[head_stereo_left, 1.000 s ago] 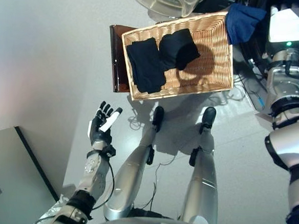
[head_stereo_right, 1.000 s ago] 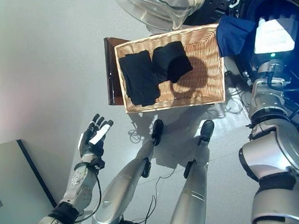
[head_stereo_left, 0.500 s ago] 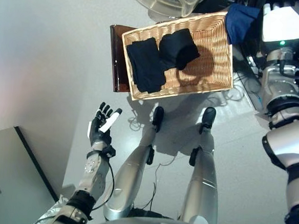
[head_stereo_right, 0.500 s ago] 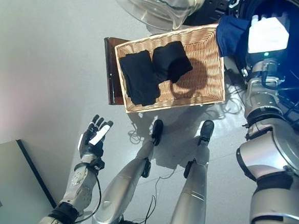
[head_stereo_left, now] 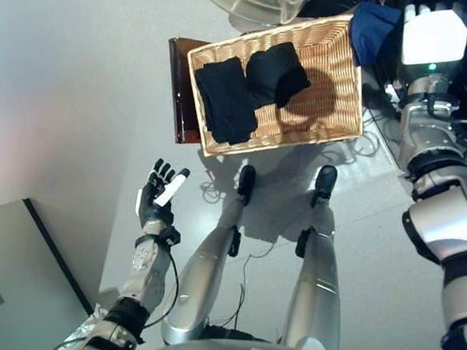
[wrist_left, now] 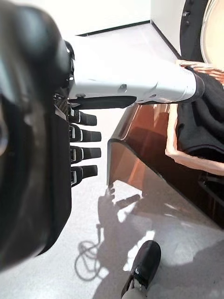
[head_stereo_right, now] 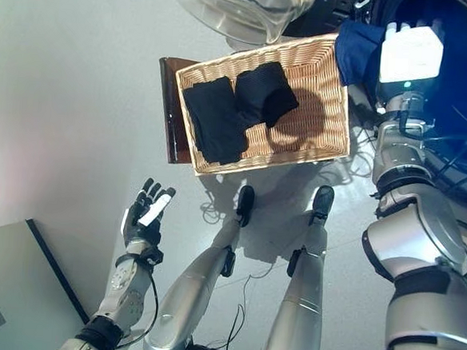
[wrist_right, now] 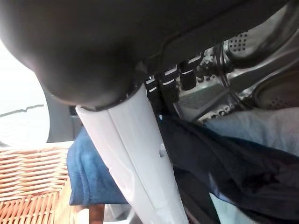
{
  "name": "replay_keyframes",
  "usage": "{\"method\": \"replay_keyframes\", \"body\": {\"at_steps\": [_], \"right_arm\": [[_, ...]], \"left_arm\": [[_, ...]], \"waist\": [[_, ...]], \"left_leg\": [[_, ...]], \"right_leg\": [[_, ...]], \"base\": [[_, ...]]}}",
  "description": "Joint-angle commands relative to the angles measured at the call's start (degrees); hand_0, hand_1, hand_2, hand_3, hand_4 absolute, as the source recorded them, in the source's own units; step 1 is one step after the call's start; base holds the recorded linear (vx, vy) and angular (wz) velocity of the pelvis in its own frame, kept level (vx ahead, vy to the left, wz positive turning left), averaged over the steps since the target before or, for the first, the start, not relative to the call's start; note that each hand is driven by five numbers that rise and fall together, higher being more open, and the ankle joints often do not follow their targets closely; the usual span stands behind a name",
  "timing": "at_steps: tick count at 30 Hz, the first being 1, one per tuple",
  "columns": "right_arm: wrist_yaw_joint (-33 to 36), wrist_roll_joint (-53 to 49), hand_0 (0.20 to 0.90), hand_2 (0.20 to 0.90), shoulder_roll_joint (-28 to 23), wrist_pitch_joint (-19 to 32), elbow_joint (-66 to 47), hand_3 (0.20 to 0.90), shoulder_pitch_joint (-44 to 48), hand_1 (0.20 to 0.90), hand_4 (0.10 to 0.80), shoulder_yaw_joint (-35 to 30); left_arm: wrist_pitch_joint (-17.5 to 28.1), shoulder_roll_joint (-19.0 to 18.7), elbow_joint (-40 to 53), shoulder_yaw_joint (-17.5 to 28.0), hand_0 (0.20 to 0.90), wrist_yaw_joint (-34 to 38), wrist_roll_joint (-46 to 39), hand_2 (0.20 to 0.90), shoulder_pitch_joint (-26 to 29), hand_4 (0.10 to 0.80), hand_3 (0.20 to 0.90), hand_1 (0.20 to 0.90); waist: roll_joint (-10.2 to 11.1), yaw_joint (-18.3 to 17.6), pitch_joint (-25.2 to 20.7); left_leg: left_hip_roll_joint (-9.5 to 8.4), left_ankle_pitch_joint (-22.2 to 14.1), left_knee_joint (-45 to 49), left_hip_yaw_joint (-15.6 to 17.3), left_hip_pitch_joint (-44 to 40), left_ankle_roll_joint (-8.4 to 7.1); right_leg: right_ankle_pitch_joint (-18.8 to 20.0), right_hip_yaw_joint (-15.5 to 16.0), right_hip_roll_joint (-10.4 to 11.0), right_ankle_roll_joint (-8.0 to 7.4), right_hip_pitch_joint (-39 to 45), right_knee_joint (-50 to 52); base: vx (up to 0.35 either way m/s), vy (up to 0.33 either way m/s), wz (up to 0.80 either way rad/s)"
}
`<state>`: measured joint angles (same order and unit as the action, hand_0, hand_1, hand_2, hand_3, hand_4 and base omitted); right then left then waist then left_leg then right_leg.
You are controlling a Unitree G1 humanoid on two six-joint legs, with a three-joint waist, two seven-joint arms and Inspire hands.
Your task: Pick up the clothes and place them into the washing machine
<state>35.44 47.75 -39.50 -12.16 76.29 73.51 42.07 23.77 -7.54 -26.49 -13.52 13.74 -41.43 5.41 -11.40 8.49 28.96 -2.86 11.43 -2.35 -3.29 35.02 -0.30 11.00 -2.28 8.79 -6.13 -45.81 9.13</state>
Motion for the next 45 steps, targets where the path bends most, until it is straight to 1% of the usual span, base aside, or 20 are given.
{"method": "replay_keyframes", "body": {"at_steps": [1, 6, 11, 17, 23, 24, 25, 27, 35, 45], "right_arm": [[1.4, -0.8, 0.9, 0.9, -2.7, -0.1, -0.2, 0.9, 7.5, 0.9, 0.8, 4.8], [1.5, -2.3, 0.9, 0.9, -4.0, 0.2, 0.8, 0.9, 8.2, 0.9, 0.8, 4.9], [1.1, -2.8, 0.9, 0.9, -4.3, 0.5, 0.7, 0.9, 8.9, 0.9, 0.8, 5.1], [1.3, -4.9, 0.9, 0.9, -3.3, 1.1, 1.3, 0.9, 9.7, 0.9, 0.8, 3.9], [1.6, -7.3, 0.9, 0.9, -2.2, 1.5, 2.4, 0.9, 11.6, 0.9, 0.8, 3.4], [1.4, -7.6, 0.724, 0.724, -2.3, 1.7, 2.6, 0.724, 11.9, 0.724, 0.675, 3.5], [1.6, -7.8, 0.491, 0.491, -2.2, 1.7, 2.7, 0.491, 12.1, 0.491, 0.508, 3.5], [1.7, -8.1, 0.2, 0.2, -2.4, 1.8, 2.8, 0.2, 12.5, 0.2, 0.3, 3.7], [1.9, -9.5, 0.2, 0.2, -2.5, 2.1, 3.1, 0.2, 13.5, 0.2, 0.3, 3.5], [2.0, -11.8, 0.2, 0.2, -3.4, 2.6, 3.0, 0.2, 13.8, 0.2, 0.3, 2.8]], "left_arm": [[5.0, -2.8, 5.8, 3.4, 0.9, 0.7, 0.0, 0.9, -0.7, 0.8, 0.9, 0.9], [4.9, -2.8, 9.0, 2.7, 0.9, 0.3, 0.2, 0.9, -1.1, 0.8, 0.9, 0.9], [5.0, -3.0, 9.9, 2.7, 0.9, 0.3, 0.2, 0.9, -1.4, 0.8, 0.9, 0.9], [5.1, -3.2, 9.8, 2.7, 0.9, 0.7, 0.1, 0.9, -1.1, 0.8, 0.9, 0.9], [5.2, -3.8, 10.1, 2.7, 0.9, 1.0, 0.0, 0.9, -1.0, 0.8, 0.9, 0.9], [5.1, -3.9, 10.2, 2.8, 0.9, 1.0, 0.0, 0.9, -1.0, 0.8, 0.9, 0.9], [5.2, -3.9, 10.3, 2.8, 0.9, 0.9, -0.1, 0.9, -1.1, 0.8, 0.9, 0.9], [5.2, -4.1, 10.3, 3.0, 0.9, 1.1, -0.1, 0.9, -1.2, 0.8, 0.9, 0.9], [5.3, -4.3, 10.8, 3.1, 0.9, 0.9, -0.3, 0.9, -1.6, 0.8, 0.9, 0.9], [5.2, -4.3, 10.7, 3.1, 0.9, 0.5, -0.6, 0.9, -1.9, 0.8, 0.9, 0.9]], "waist": [[-4.2, 0.9, 0.8], [-5.0, 1.4, 0.8], [-5.1, 1.4, 0.8], [-5.1, 1.7, 0.8], [-5.4, 2.0, 0.8], [-5.4, 2.0, 0.8], [-5.5, 2.0, 0.8], [-5.4, 2.0, 0.8], [-5.6, 2.1, 0.8], [-5.7, 1.8, 0.8]], "left_leg": [[-0.27, -0.6, -0.2, -1.1, 2.7, -4.19], [-0.52, -0.4, 0.5, -1.1, 5.0, -4.21], [-0.69, -0.5, 1.6, -0.9, 7.1, -4.16], [-1.03, -0.6, 3.9, -1.2, 10.5, -4.04], [-1.12, -0.4, 4.3, -1.3, 12.1, -4.09], [-1.11, -0.4, 4.3, -1.2, 12.2, -4.14], [-1.1, -0.3, 4.3, -1.2, 12.4, -4.16], [-1.14, -0.3, 4.5, -1.3, 12.6, -4.13], [-1.3, -0.3, 4.5, -1.3, 12.7, -4.06], [-1.49, -0.6, 4.3, -1.1, 11.1, -4.01]], "right_leg": [[-8.5, -1.6, -1.6, -0.44, -1.8, 7.9], [-9.0, -1.8, -1.6, -0.36, -4.6, 9.5], [-9.2, -1.9, -1.6, -0.24, -6.6, 10.7], [-9.6, -1.7, -1.5, 0.01, -9.3, 12.7], [-9.6, -1.8, -1.6, 0.03, -10.7, 13.3], [-9.6, -1.8, -1.6, 0.03, -10.7, 13.3], [-9.7, -1.8, -1.6, 0.06, -10.9, 13.4], [-9.7, -1.8, -1.6, 0.1, -11.3, 13.8], [-9.8, -1.9, -1.5, 0.14, -11.6, 14.4], [-10.0, -2.3, -1.5, 0.05, -10.0, 14.0]], "base": [[-0.005, 0.001, 0.04], [-0.005, 0.002, 0.02], [-0.008, -0.004, 0.02], [-0.033, -0.016, 0.07], [-0.017, -0.004, 0.03], [0.0, 0.0, 0.0], [0.0, 0.0, 0.0], [0.0, 0.0, 0.0], [0.0, 0.005, 0.05], [0.0, 0.0, 0.0]]}}
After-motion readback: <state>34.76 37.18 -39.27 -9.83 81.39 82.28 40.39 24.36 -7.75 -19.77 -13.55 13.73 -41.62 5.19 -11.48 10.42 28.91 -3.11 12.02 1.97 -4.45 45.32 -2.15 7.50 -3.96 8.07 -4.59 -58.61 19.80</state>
